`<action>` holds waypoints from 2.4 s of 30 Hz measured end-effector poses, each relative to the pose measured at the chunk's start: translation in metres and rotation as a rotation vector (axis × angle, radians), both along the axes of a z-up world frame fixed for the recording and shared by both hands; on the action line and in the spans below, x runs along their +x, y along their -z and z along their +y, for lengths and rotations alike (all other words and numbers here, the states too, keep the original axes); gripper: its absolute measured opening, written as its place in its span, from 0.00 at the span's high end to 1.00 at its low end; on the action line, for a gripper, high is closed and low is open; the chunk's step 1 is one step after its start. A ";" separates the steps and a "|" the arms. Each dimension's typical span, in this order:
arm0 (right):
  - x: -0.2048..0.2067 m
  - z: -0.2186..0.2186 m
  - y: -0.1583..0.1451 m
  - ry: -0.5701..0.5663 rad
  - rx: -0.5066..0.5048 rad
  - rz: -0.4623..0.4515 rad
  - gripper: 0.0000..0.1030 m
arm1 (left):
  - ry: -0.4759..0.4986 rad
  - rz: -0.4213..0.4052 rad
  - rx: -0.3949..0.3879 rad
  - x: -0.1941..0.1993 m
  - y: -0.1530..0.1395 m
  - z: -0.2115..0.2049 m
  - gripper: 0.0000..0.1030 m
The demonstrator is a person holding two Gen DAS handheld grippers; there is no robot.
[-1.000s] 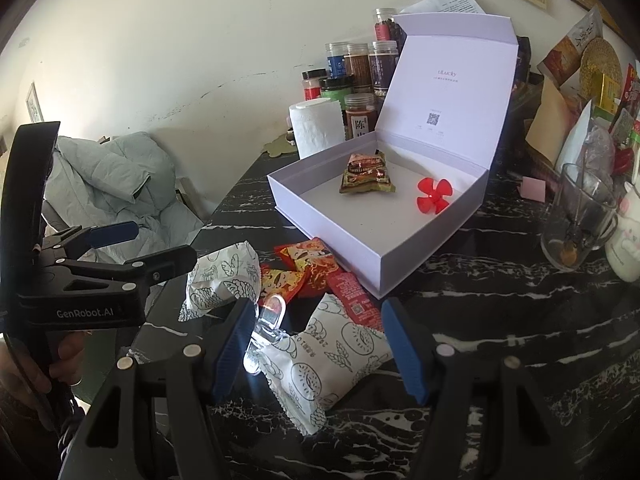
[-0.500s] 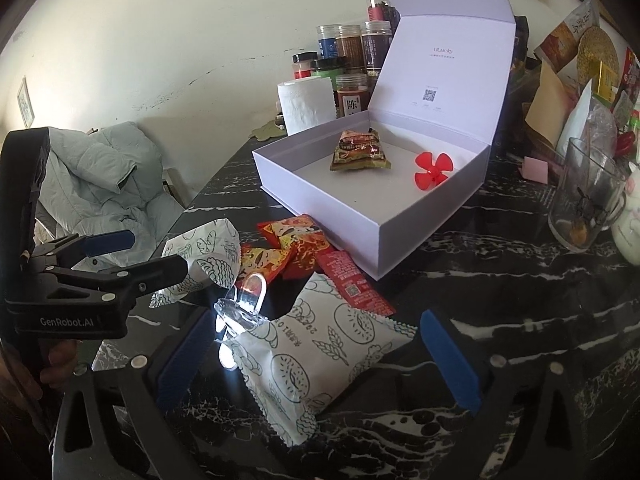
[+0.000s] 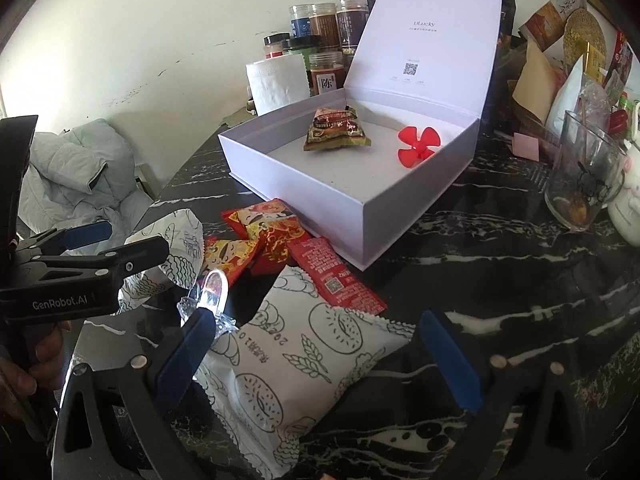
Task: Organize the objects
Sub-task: 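Grasp the green-drawing white bag with the left tool while the right tool grasps the donut-print bag, then lift both white bags and carry them toward the white box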
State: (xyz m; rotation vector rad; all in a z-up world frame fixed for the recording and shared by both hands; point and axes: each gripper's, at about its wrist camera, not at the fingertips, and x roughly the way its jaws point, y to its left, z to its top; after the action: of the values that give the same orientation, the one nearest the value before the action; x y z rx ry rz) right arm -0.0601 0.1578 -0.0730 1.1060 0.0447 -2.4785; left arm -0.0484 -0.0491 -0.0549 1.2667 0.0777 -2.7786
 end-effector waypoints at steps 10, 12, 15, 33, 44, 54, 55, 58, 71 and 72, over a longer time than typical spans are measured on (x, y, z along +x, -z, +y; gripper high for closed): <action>-0.004 0.007 0.005 0.001 -0.041 -0.028 0.00 | 0.017 -0.049 0.081 -0.021 0.017 -0.001 0.00; -0.004 0.008 0.007 -0.002 -0.048 -0.032 0.00 | 0.013 -0.051 0.088 -0.022 0.019 -0.002 0.00; -0.004 0.008 0.009 -0.005 -0.052 -0.043 0.00 | 0.002 -0.050 0.090 -0.023 0.022 -0.004 0.00; 0.010 0.026 0.010 0.022 -0.058 -0.046 0.00 | -0.059 -0.064 0.211 -0.010 0.032 -0.016 0.07; 0.016 0.025 0.006 0.022 -0.027 -0.005 0.00 | -0.149 -0.045 0.134 -0.005 0.028 -0.022 0.15; 0.010 0.022 0.018 0.018 -0.058 -0.076 0.00 | -0.158 -0.074 0.091 -0.016 0.038 -0.015 0.08; 0.010 0.019 0.018 0.013 -0.045 -0.075 0.00 | -0.158 -0.071 0.081 -0.017 0.039 -0.014 0.08; 0.011 0.012 0.019 0.004 0.001 -0.070 0.00 | -0.158 -0.059 0.053 -0.018 0.040 -0.013 0.08; 0.019 0.011 0.019 0.034 0.055 -0.036 0.15 | -0.152 -0.053 0.020 -0.014 0.039 -0.012 0.27; 0.020 0.012 0.018 0.034 0.054 -0.032 0.21 | -0.150 -0.053 0.019 -0.013 0.039 -0.012 0.28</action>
State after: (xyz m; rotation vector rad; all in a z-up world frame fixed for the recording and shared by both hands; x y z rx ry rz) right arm -0.0405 0.1699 -0.0914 1.1771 0.0843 -2.5024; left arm -0.0617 -0.0609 -0.0935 1.2813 0.1880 -2.6227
